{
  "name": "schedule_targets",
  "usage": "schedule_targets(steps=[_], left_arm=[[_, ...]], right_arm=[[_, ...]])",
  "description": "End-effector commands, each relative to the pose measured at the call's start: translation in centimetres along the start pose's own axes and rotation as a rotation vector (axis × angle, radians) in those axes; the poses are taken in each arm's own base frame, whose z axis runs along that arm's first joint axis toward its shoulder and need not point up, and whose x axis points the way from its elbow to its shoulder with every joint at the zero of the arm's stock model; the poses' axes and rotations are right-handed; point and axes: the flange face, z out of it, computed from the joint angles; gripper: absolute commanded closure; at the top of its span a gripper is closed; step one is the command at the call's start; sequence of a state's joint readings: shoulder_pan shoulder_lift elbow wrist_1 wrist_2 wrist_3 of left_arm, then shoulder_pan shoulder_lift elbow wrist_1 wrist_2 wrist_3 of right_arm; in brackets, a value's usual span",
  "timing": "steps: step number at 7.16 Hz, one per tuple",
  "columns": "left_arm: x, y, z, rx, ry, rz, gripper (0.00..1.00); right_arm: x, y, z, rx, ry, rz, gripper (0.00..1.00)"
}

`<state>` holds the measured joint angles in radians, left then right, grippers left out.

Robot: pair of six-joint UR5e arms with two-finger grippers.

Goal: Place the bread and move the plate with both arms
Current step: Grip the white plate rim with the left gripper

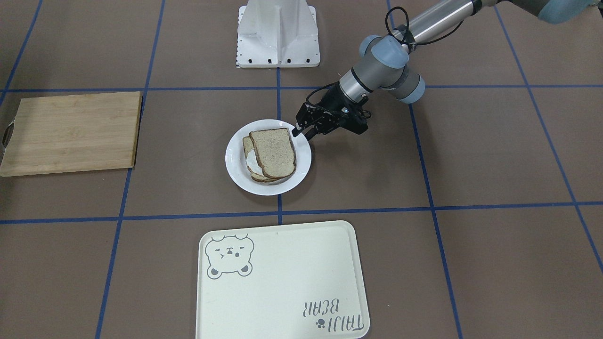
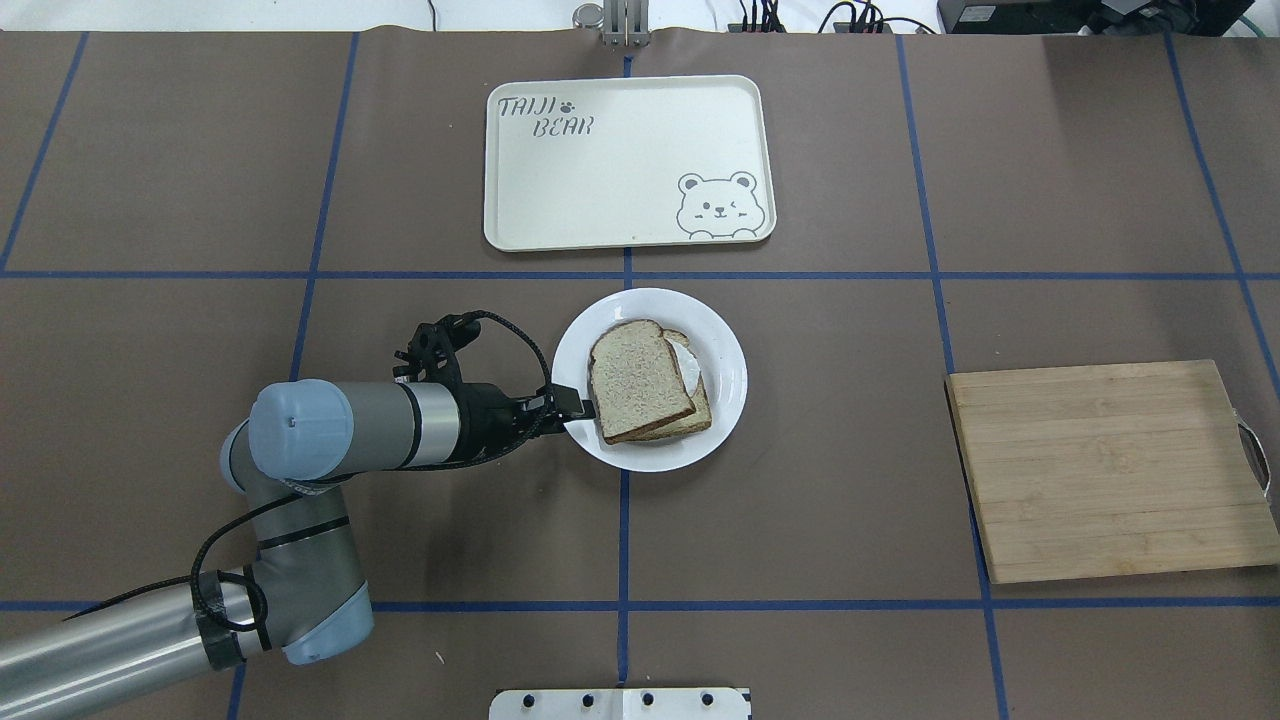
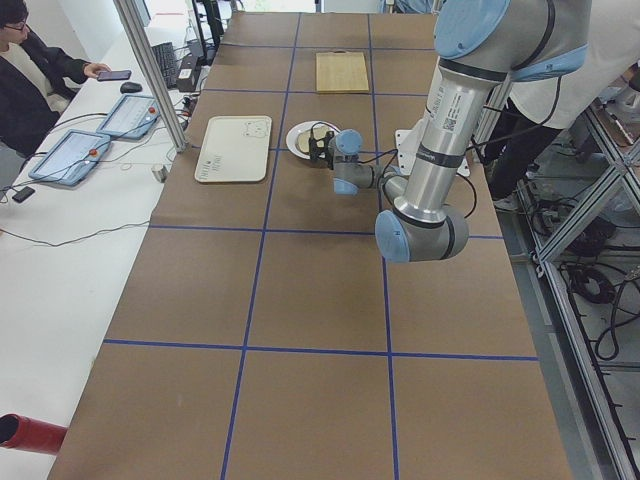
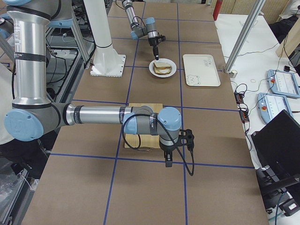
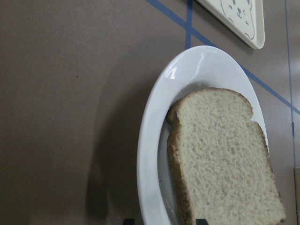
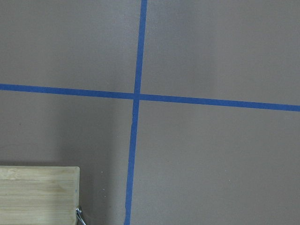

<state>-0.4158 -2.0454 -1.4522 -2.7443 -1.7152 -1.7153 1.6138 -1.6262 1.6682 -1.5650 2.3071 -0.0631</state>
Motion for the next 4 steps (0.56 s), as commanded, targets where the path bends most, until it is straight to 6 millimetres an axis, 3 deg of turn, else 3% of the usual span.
schedule_targets(steps=[1, 2, 4], left_arm=[[0.32, -0.37, 0.72, 0.014, -0.001, -0.057, 0.5], [-0.5, -0.57, 1.15, 0.017, -0.005, -0.058, 0.53], [-0.24, -0.56, 1.61, 0.019, 0.009, -0.056, 0.54]], right_arm=[[-0.01, -0.07, -0.02, 0.0, 0.0, 0.0, 0.0], [0.03, 0.01, 0.03, -0.001, 0.0, 0.001, 0.0], [0.09, -0.04, 0.09, -0.003, 0.0, 0.002, 0.0]])
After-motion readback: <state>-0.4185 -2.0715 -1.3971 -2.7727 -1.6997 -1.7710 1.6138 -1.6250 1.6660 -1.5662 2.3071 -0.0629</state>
